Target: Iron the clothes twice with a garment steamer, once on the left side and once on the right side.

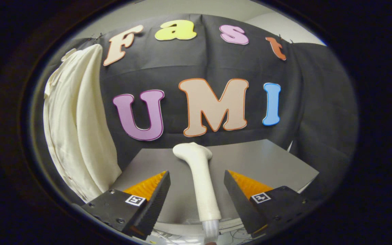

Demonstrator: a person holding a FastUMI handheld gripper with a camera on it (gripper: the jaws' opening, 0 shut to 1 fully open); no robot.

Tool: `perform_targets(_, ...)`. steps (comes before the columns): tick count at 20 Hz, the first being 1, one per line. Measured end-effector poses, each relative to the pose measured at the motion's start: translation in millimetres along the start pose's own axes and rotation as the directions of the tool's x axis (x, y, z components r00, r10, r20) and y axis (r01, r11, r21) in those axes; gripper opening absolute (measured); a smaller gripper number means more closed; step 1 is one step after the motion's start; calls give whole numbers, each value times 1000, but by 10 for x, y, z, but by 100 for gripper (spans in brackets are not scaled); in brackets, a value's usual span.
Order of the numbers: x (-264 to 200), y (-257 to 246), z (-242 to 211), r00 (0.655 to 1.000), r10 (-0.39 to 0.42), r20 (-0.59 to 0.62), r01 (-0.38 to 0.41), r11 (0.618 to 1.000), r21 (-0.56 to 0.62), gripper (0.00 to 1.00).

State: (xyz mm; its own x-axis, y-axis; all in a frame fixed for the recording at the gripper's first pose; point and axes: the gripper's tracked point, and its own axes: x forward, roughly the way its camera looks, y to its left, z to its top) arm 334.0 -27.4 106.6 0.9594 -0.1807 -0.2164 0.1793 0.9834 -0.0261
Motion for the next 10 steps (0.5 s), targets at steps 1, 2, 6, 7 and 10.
perform_targets(1, 105, 13, -1, 999, 0, -34, 0, 1000, 8, 97)
perform_targets(2, 217, 8, -8, 998, -3, -65, 4, 1000, 12, 97)
perform_targets(6, 591, 25, 16, 987, -5, -163, 14, 998, 58, 98)
perform_targets(7, 642, 10, -19, 980, -8, -199, 21, 998, 61, 98)
perform_targets(10, 834, 12, -70, 959, -1, -283, 27, 996, 86, 95)
